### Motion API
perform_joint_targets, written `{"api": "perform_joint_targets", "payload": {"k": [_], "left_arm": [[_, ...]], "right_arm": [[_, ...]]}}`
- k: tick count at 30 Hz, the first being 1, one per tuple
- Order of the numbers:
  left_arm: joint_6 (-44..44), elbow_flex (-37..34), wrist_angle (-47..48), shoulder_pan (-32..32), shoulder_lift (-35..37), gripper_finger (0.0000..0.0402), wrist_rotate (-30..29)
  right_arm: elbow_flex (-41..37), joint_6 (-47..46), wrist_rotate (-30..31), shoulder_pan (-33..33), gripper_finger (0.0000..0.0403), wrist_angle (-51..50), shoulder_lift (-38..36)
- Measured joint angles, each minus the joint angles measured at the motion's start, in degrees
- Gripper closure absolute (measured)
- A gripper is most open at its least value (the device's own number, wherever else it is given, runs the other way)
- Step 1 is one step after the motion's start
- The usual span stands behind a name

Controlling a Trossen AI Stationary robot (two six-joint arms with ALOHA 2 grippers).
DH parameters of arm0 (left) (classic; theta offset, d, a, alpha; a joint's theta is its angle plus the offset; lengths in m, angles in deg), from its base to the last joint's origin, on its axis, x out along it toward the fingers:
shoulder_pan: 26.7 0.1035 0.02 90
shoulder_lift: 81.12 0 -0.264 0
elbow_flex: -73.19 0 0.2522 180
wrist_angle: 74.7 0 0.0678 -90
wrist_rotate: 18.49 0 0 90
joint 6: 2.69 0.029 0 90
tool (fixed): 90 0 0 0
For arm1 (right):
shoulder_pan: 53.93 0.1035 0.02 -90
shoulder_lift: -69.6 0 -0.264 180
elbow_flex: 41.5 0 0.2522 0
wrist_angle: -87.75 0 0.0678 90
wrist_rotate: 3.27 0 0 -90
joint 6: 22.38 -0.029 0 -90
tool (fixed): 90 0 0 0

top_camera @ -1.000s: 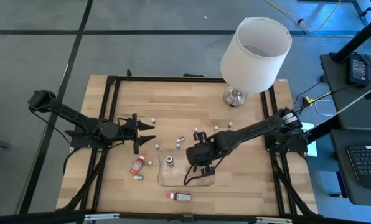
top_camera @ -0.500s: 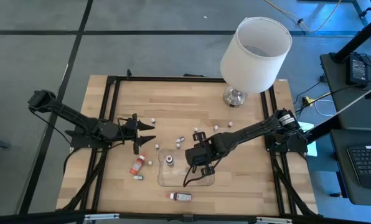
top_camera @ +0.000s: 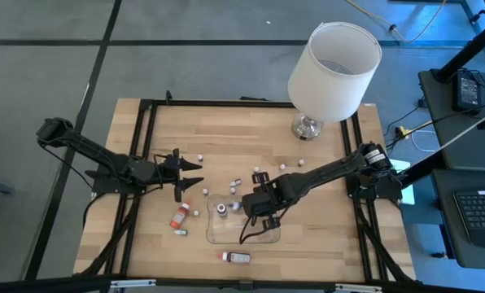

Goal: Pick & Place food coloring
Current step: Put the big blue food coloring bottle into the container

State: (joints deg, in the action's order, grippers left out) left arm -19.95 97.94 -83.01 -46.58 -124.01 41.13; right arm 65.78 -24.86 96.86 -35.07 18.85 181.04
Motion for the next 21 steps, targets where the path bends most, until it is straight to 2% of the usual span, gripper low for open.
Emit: {"api": "perform_joint_targets", "payload": {"k": [10, 21], "left_arm": [[0.0, 0.0, 0.0, 0.0, 0.0, 0.0189, 0.0], [0.0, 0.0, 0.0, 0.0, 0.0, 0.0189, 0.0]], "right_arm": [[0.0, 0.0, -0.1, 0.0, 0.0286, 0.0, 0.0], [0.0, 0.0, -0.2, 0.0, 0.0287, 0.0, 0.0]]}}
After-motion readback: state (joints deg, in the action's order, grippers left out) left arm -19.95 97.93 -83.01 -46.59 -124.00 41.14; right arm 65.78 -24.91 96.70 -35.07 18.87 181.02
